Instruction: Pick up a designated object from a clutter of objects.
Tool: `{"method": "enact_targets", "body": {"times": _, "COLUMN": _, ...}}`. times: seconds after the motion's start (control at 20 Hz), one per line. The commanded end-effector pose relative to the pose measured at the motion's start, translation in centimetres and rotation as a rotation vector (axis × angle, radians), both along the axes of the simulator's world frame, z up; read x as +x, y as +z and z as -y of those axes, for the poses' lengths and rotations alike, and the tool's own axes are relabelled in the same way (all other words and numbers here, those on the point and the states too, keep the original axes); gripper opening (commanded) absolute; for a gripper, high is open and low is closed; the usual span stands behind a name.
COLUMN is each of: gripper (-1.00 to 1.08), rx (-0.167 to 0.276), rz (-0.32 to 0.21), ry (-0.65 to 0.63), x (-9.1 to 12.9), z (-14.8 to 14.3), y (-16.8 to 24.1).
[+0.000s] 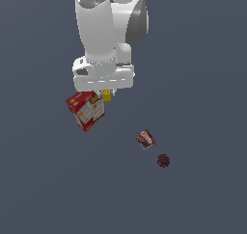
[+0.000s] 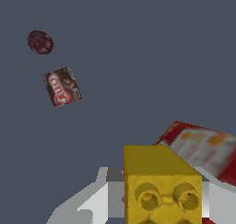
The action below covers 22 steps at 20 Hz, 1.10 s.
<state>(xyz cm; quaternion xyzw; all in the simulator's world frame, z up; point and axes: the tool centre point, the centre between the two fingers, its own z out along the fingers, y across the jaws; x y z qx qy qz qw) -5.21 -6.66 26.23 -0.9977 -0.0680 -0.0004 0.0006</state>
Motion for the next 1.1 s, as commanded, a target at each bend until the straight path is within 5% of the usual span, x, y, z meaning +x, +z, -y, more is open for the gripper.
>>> {"method": "enact_targets", "body": {"times": 0.0, "gripper": -1.00, "rx": 0.000, "rz": 0.000, "ry": 0.000, "x": 0.1, "z": 0.5, "y": 2.5}}
{"method": "enact_targets", "body": {"times": 0.55, "gripper": -1.00, "rx": -0.001, "rz": -0.001, "ry": 0.000, "x": 1.0, "z": 2.3, "y": 10.7}}
{"method": "enact_targets", "body": {"times": 1.05, "gripper": -1.00, "rx": -0.001, "rz": -0.001, "ry": 0.000, "x": 1.4, "z": 2.8, "y": 13.0}}
